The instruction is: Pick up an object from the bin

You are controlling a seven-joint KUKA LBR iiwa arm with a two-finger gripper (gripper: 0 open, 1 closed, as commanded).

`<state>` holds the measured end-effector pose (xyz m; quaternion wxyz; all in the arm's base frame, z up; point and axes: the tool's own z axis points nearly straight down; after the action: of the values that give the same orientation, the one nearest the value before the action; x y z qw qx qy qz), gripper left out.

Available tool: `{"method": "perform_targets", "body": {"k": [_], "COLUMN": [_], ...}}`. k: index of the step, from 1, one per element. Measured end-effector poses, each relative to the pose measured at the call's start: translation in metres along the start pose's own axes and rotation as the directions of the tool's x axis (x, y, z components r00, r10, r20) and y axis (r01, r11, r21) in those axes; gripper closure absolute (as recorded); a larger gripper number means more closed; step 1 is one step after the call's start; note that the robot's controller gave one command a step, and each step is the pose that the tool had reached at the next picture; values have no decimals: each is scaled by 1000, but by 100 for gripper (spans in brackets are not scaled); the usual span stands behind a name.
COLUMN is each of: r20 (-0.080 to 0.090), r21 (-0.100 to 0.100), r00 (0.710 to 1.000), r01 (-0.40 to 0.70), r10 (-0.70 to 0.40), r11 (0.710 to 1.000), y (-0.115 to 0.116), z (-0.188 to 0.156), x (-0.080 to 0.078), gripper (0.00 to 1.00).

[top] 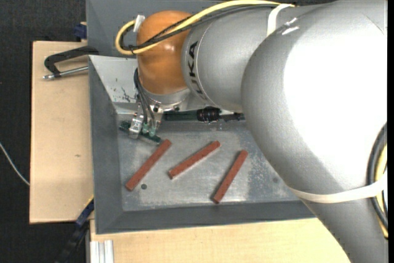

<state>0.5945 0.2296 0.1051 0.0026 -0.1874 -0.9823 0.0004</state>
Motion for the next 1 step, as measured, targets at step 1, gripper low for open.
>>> {"method": "perform_targets", "body": {"k": [1], "r20": [6], "r21": [-5], "r00": [1000], "r01": [1], "r10": [-1], "r11": [1000], "y": [2], "z": [-20], "x": [-1], "gripper": [100]}}
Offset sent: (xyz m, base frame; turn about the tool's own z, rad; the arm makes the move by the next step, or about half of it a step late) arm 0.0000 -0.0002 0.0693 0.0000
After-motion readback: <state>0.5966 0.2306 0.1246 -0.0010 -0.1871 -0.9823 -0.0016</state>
